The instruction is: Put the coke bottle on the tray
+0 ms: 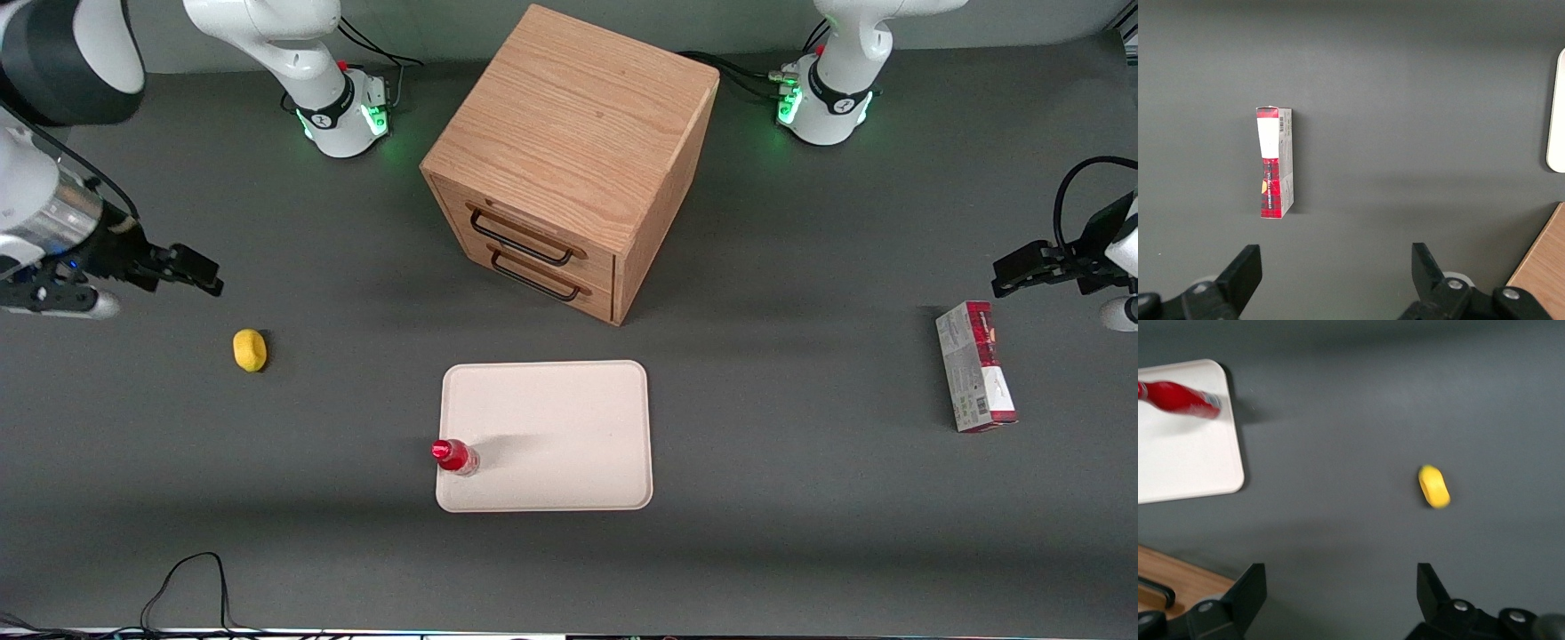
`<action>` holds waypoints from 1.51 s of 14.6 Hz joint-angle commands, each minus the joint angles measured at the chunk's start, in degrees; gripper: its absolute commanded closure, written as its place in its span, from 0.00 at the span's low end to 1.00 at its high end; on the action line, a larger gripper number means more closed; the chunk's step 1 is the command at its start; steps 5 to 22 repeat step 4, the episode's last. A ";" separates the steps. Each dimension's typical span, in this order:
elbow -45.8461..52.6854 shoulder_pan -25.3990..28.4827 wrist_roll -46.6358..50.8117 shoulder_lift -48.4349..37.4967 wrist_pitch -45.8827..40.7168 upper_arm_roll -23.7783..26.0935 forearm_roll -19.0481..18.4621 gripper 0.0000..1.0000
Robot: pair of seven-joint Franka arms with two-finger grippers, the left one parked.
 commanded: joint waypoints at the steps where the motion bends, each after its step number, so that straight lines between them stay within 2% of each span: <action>1: 0.10 0.74 -1.32 -1.62 -2.39 -0.64 0.83 0.00; 4: 2.92 0.65 -1.06 -0.65 -4.41 -0.64 0.83 0.00; 22: 2.92 0.65 -1.06 -0.65 -4.41 -0.64 0.83 0.00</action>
